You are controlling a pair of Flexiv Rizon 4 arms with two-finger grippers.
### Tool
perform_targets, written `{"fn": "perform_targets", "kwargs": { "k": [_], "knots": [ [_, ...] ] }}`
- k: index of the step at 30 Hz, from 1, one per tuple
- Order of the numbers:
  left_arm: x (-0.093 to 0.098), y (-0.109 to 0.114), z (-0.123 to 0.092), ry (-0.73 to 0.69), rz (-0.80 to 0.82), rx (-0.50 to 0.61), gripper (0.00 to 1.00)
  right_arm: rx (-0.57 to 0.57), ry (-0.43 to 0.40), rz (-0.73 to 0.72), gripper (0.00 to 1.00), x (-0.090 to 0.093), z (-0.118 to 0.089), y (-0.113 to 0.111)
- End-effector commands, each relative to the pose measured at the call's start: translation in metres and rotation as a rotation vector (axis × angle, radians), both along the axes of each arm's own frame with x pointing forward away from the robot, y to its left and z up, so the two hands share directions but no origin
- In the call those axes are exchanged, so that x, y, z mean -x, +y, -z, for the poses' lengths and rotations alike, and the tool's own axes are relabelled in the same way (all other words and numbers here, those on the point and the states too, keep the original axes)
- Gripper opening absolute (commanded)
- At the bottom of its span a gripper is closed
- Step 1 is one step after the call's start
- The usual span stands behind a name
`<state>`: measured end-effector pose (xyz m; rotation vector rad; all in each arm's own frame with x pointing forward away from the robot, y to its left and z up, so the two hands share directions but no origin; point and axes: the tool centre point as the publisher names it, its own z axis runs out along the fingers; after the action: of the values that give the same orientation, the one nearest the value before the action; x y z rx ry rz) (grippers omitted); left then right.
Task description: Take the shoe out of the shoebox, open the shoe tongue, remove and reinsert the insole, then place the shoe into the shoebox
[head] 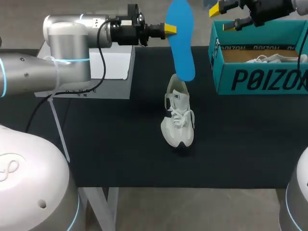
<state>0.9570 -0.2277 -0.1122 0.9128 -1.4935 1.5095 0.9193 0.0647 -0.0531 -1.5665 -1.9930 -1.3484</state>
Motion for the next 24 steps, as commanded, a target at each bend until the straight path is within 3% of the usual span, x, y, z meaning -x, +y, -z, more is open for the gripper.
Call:
{"fn": "perform_targets", "kwargs": {
  "k": [1, 10, 11, 13, 18, 24],
  "knots": [
    [0.009, 0.0, -0.006, 0.09, 0.008, 0.025, 0.0, 0.226, -0.008, 0.071, 1.0, -0.003, -0.007, 0.004],
    [0.009, 0.0, -0.006, 0.09, 0.008, 0.025, 0.0, 0.226, -0.008, 0.071, 1.0, -0.003, -0.007, 0.004],
    [0.009, 0.0, -0.006, 0.09, 0.008, 0.025, 0.0, 0.236, 0.05, 0.11, 1.0, -0.002, -0.01, 0.006],
    [0.009, 0.0, -0.006, 0.09, 0.008, 0.025, 0.0, 0.331, 0.102, 0.219, 1.0, -0.001, -0.019, 0.012],
    [0.004, -0.007, 0.007, 0.185, -0.006, -0.024, 0.0, 0.766, 0.18, 0.368, 1.0, 0.002, -0.029, 0.035],
    [0.002, -0.01, 0.013, 0.255, -0.021, -0.008, 0.0, 0.859, 0.189, 0.342, 1.0, 0.007, -0.023, 0.058]
  ]
}}
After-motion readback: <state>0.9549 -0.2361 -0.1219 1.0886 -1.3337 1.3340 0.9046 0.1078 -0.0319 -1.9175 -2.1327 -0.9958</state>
